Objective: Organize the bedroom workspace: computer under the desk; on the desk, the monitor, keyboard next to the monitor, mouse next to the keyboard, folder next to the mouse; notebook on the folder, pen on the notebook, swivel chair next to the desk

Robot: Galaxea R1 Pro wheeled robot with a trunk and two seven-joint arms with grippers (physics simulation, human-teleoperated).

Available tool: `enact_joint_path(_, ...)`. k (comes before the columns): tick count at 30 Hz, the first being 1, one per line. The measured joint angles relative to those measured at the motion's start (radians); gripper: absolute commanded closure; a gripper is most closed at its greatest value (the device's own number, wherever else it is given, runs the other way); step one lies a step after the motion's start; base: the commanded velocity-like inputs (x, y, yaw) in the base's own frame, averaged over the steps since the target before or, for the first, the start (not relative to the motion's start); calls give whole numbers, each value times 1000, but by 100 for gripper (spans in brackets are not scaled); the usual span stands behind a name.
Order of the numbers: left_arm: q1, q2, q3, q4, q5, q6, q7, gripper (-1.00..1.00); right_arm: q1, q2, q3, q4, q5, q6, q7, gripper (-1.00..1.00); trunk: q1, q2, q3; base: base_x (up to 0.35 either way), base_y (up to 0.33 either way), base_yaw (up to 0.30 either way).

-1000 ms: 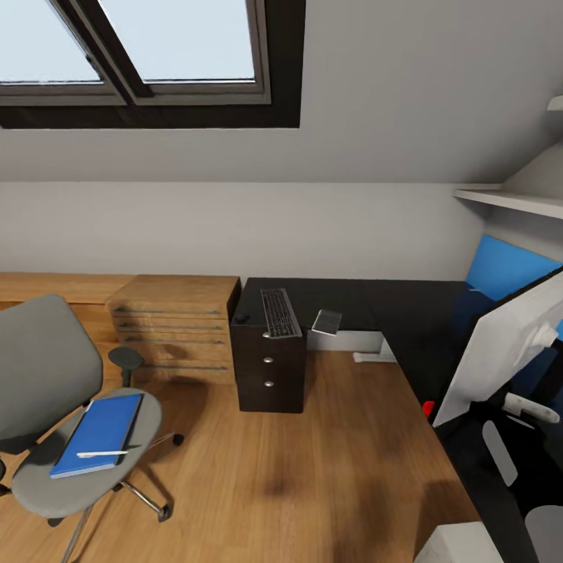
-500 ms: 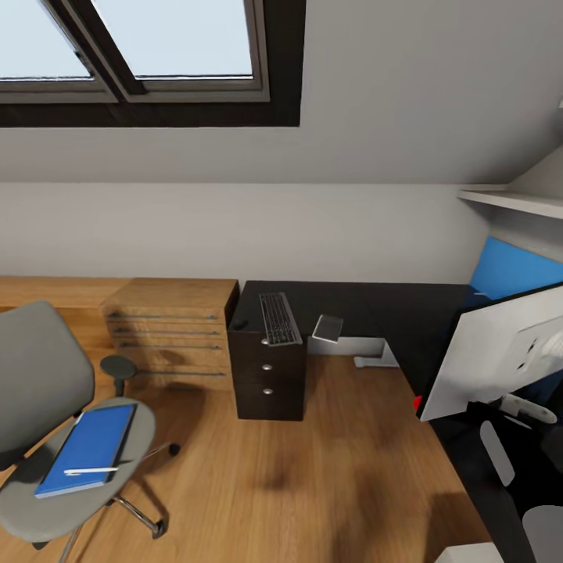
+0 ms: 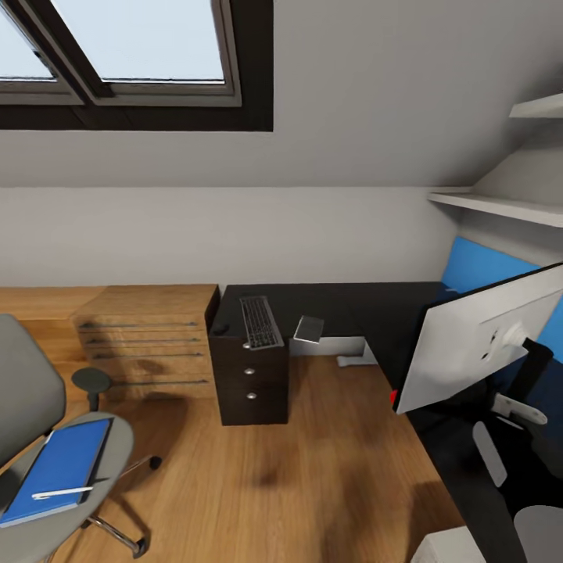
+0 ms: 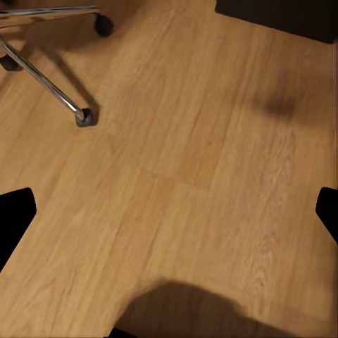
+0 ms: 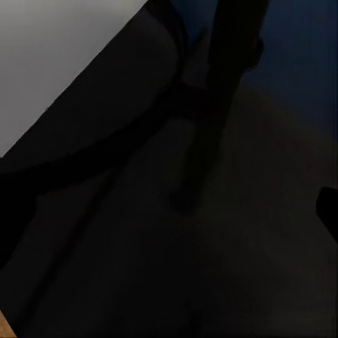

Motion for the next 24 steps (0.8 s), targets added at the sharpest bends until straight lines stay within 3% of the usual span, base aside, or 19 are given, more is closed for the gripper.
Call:
enact_joint_path(20, 0, 1, 5, -3, 0, 0, 0, -100, 0, 5, 5, 37, 0, -3, 1, -100, 0, 0, 1, 0, 0, -9)
enact_joint_path(21, 0, 2, 8, -6, 0, -1, -1, -100, 0, 4, 21, 102, 9, -116, 1, -100, 0, 0, 1, 0, 0, 0)
enact_joint_path(24, 0, 2, 8, -6, 0, -1, -1, -100, 0, 2, 61, 158, 17, -221, 1, -100, 0, 0, 1, 0, 0, 0)
